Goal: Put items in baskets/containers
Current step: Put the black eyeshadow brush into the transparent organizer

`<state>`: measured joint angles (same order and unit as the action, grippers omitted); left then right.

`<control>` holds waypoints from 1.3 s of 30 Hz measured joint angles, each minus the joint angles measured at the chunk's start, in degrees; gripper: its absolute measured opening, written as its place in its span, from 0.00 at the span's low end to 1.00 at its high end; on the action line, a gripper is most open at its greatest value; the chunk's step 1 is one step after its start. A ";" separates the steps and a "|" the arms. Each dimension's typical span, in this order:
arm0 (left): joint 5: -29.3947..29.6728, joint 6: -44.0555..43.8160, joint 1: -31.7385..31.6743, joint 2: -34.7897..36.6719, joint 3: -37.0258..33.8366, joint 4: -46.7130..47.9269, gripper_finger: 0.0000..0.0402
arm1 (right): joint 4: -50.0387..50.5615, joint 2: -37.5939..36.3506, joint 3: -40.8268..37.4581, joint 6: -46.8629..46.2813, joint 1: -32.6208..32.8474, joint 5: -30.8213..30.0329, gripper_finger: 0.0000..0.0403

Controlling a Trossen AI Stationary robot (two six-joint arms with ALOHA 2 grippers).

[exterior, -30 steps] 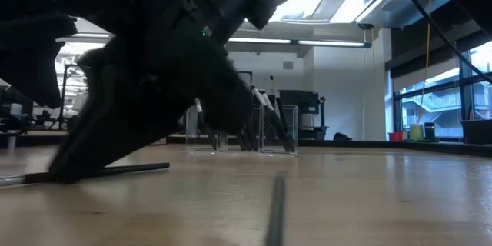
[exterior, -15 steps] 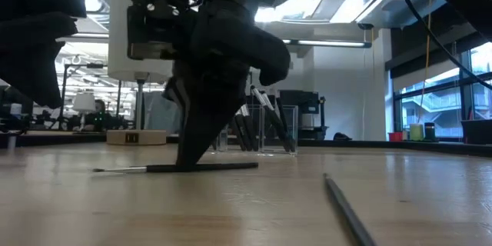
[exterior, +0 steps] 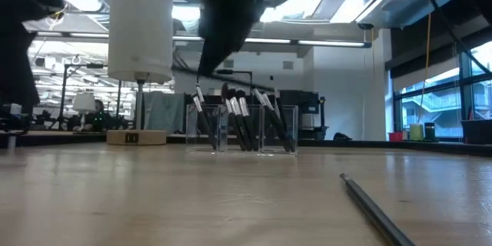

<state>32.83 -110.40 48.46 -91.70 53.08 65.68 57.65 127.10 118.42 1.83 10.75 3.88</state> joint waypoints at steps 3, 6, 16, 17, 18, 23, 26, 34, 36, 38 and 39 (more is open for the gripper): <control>-0.04 -2.36 1.61 0.00 0.00 0.02 0.35 | -4.12 -6.56 -5.69 -0.61 -1.42 -0.37 0.03; 0.03 -4.42 2.91 0.00 0.00 0.03 0.35 | -11.63 -15.49 -15.40 -1.34 -2.71 -4.21 0.03; 5.51 -6.42 2.83 0.00 0.00 0.53 0.35 | -70.91 -40.22 -63.83 -5.07 -6.05 -20.22 0.03; 6.28 -6.24 2.34 0.00 0.00 0.52 0.35 | -77.98 -40.25 -67.07 -5.08 -6.13 -21.01 0.03; 6.71 -5.87 1.80 0.00 0.00 0.53 0.35 | -83.38 -40.08 -69.69 -5.13 -6.32 -21.60 0.03; 6.89 -1.90 -1.91 -0.02 0.00 0.53 0.35 | -99.20 -35.83 -73.93 -6.74 -8.29 -22.57 0.03; 6.68 0.99 -3.87 -0.02 0.00 0.32 0.35 | -100.46 -32.04 -72.33 -6.22 -8.98 -24.59 0.03; 6.11 5.68 -5.92 -0.02 0.00 0.05 0.35 | -100.68 -23.66 -64.71 -4.16 -9.63 -25.97 0.04; 6.03 5.72 -5.85 -0.02 0.00 0.03 0.35 | -101.35 -21.58 -62.72 -4.29 -9.90 -25.88 0.04; 5.70 5.71 -5.82 -0.02 0.00 0.02 0.35 | -101.30 -19.65 -61.34 -4.56 -10.17 -25.97 0.04; 5.25 5.71 -5.81 -0.02 0.00 0.01 0.35 | -101.17 -18.56 -60.68 -4.59 -10.27 -26.00 0.04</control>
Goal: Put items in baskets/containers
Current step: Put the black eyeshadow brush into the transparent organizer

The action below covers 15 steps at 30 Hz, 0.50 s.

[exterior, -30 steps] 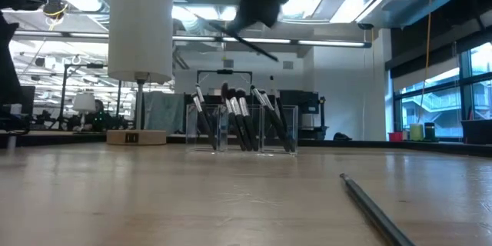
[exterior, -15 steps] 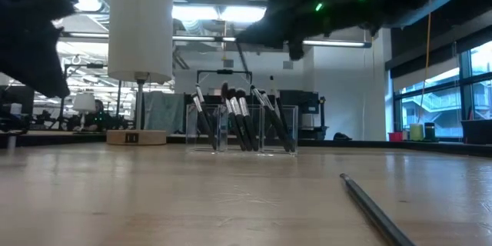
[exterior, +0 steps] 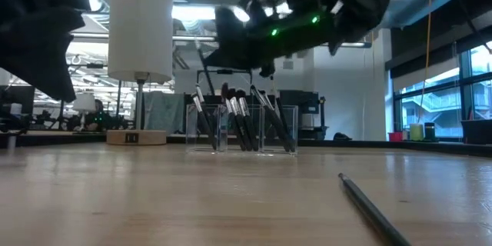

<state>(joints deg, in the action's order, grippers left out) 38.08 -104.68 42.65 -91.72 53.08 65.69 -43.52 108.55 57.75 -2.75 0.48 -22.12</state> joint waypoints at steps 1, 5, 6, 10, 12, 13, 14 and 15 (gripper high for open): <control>-0.51 -0.03 -0.02 0.00 0.00 0.00 0.35 | 0.33 0.91 0.54 0.00 -0.02 -0.43 0.04; -1.18 -0.42 -0.02 0.00 0.00 -0.09 0.35 | 2.66 2.26 2.91 -0.02 -0.06 -2.91 0.05; -1.22 -0.44 -0.02 0.00 0.00 -0.12 0.35 | 3.50 2.26 3.30 -0.03 -0.06 -3.40 0.06; -1.20 -0.47 -0.02 0.00 0.00 -0.13 0.35 | 7.13 2.46 3.81 -0.24 -0.03 -3.89 0.12; -1.23 -0.50 -0.02 0.00 0.00 -0.13 0.35 | 7.03 2.46 3.91 -0.46 -0.01 -4.06 0.16; -1.24 -0.52 -0.02 0.00 0.00 -0.13 0.35 | 7.04 2.45 3.97 -1.00 -0.01 -4.26 0.18; -1.26 -0.54 -0.02 0.00 0.00 -0.15 0.35 | 7.35 2.45 3.97 -1.58 -0.01 -4.26 0.19; -1.32 -0.56 -0.02 0.00 0.00 -0.19 0.35 | 7.73 2.45 3.97 -2.03 -0.01 -4.28 0.21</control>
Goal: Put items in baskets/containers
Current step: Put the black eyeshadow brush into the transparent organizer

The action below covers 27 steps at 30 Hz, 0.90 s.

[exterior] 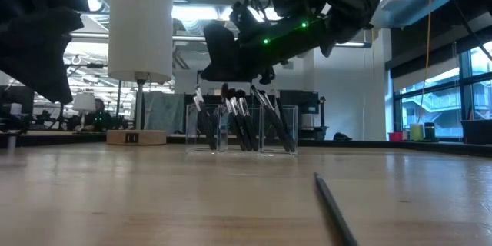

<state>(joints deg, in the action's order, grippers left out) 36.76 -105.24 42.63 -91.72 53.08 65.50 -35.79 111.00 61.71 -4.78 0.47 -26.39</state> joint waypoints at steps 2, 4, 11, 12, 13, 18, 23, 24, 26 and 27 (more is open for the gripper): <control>-0.01 -0.01 0.02 0.00 0.00 -0.30 0.35 | 0.33 0.00 0.00 -1.11 0.22 0.04 0.23; -0.01 0.00 0.02 0.00 0.00 -0.46 0.35 | 1.81 -0.99 0.00 -2.33 0.86 0.80 0.23; -0.18 0.40 1.00 0.00 0.00 -1.00 0.35 | 21.64 -11.17 0.00 -10.60 5.04 9.83 0.22; 0.06 0.41 1.17 0.00 0.00 -0.97 0.35 | 25.06 -12.60 0.00 -12.08 5.56 12.50 0.21; 0.41 0.40 1.25 0.00 0.00 -1.00 0.35 | 27.73 -13.99 0.00 -13.90 6.03 15.97 0.21; 1.74 -0.21 0.61 0.00 0.00 -1.12 0.35 | 37.67 -18.93 0.00 -22.77 10.27 30.83 0.17; 1.75 -0.47 -0.60 0.00 0.00 -2.27 0.35 | 44.20 -18.48 0.00 -16.50 19.24 28.45 0.12; 1.81 -0.30 -0.85 0.00 0.00 -2.54 0.35 | 45.12 -17.76 0.00 -14.07 20.83 27.09 0.12; 1.80 0.73 -1.39 0.00 0.00 -3.31 0.35 | 47.70 -16.34 -0.02 -7.89 23.54 24.66 0.12; 1.80 1.39 -1.68 0.00 0.00 -3.86 0.35 | 47.96 -15.45 -0.02 -4.20 24.61 23.88 0.12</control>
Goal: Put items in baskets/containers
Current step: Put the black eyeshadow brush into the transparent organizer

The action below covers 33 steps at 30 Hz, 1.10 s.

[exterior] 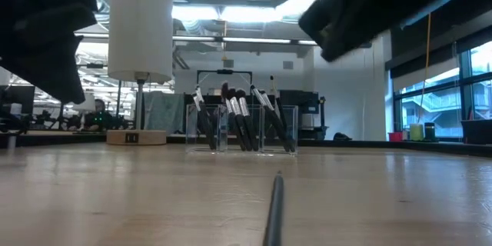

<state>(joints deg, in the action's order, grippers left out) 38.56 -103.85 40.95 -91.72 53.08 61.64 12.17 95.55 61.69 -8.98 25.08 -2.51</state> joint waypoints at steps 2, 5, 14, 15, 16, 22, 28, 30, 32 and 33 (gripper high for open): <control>0.11 1.20 -0.66 0.00 0.00 -1.08 0.35 | -0.06 1.53 0.00 7.11 1.71 -1.78 0.13; 0.38 3.51 -1.55 0.00 0.00 -2.59 0.35 | -0.50 4.53 1.77 15.04 3.18 -2.83 0.17; 0.18 8.94 -3.27 0.00 0.00 -5.49 0.35 | 13.83 18.66 19.97 33.94 1.58 0.55 0.29; -0.22 9.20 -3.25 0.00 0.00 -5.66 0.35 | 16.04 20.37 22.20 35.29 1.08 1.80 0.29; -0.65 9.30 -3.15 0.00 0.00 -5.78 0.35 | 17.57 22.03 24.21 36.61 0.60 2.83 0.29; -1.15 9.29 -2.37 0.00 0.00 -5.76 0.35 | 24.17 29.52 33.40 43.68 -1.33 3.43 0.26; -1.13 9.60 -2.34 0.00 0.00 -5.76 0.35 | 26.17 31.56 36.40 49.16 -1.92 1.97 0.24; -1.08 9.65 -2.34 0.00 0.00 -5.74 0.35 | 26.76 31.56 36.70 51.19 -1.90 0.74 0.24; -0.95 9.65 -2.34 0.00 0.00 -5.74 0.35 | 27.62 31.60 37.51 52.46 -1.92 -0.96 0.24; -0.95 9.65 -2.34 0.00 0.00 -5.74 0.35 | 27.59 31.62 37.96 53.16 -1.92 -1.48 0.24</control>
<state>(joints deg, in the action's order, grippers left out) 37.60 -94.19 38.61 -91.72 53.08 55.90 39.75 127.17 99.65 44.18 23.16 -4.00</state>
